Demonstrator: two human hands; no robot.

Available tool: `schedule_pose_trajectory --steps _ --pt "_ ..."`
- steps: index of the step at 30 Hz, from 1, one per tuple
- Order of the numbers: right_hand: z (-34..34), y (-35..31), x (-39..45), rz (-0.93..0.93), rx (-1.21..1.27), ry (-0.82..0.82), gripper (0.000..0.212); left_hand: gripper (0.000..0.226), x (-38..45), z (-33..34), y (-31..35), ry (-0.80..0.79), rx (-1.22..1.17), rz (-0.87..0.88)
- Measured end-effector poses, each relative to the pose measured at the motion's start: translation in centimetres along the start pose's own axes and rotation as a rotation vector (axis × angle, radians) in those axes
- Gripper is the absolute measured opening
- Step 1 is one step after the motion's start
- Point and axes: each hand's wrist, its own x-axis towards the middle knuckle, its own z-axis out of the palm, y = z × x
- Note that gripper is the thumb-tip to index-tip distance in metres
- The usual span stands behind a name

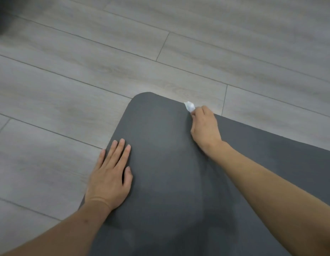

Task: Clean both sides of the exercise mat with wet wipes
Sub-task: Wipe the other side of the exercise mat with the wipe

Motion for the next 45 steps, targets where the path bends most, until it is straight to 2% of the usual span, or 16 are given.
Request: schedule_pose_trajectory --steps 4,6,10,13,15,17,19,20,24,26,30,32,34,38,41,45 --pt "0.2 -5.7 -9.4 -0.516 0.137 -0.261 0.023 0.068 0.2 0.0 0.0 -0.005 -0.024 -0.024" --pt "0.1 -4.3 -6.9 -0.676 0.071 -0.327 0.017 0.068 0.2 -0.1 0.0 -0.002 -0.043 -0.037" --pt "1.4 -1.4 2.3 -0.250 -0.055 -0.101 0.011 0.070 0.2 -0.1 -0.1 -0.007 -0.046 -0.073" --pt "2.2 -3.9 1.0 -0.024 -0.012 -0.053 0.018 0.071 0.2 -0.1 -0.1 -0.010 -0.030 -0.090" --pt "2.2 -6.4 -3.4 -0.207 0.053 -0.094 0.021 0.072 0.2 0.0 -0.1 -0.016 -0.030 -0.106" --pt "1.5 -7.6 -7.5 -0.514 0.105 -0.274 0.013 0.073 0.2 0.2 -0.1 -0.018 -0.030 -0.117" --pt "0.8 -6.7 -5.5 -0.709 0.058 -0.369 0.016 0.073 0.3 0.1 -0.1 -0.019 -0.034 -0.115" --pt "1.2 -6.1 -2.9 -0.695 0.018 -0.342 0.015 0.072 0.3 0.1 -0.2 -0.022 -0.031 -0.111" --pt "2.7 -4.6 6.7 -0.089 -0.050 -0.135 0.013 0.072 0.2 0.3 -0.2 -0.037 0.007 -0.110" --pt "3.5 -6.8 5.0 -0.005 -0.018 -0.101 0.015 0.072 0.2 0.3 -0.2 -0.030 0.001 -0.112" --pt "3.0 -10.2 -4.9 -0.526 0.131 -0.305 0.014 0.072 0.4 0.3 -0.1 -0.023 -0.010 -0.112" --pt "2.7 -9.4 -3.2 -0.700 0.074 -0.358 0.010 0.072 0.4 0.2 -0.1 -0.026 -0.016 -0.109" --pt "3.6 -8.8 2.4 -0.582 0.005 -0.260 0.006 0.072 0.5 0.1 -0.1 -0.024 -0.003 -0.103" --pt "5.3 -8.9 9.2 -0.063 -0.007 -0.094 0.020 0.072 0.3 -0.1 0.0 -0.034 0.021 -0.109" --pt "5.9 -11.8 4.4 -0.315 0.035 -0.194 0.044 0.072 0.3 0.0 -0.1 -0.036 0.021 -0.106" --pt "4.3 -12.0 2.3 -0.741 0.114 -0.354 0.024 0.072 0.3 -0.1 -0.1 -0.035 0.027 -0.108"
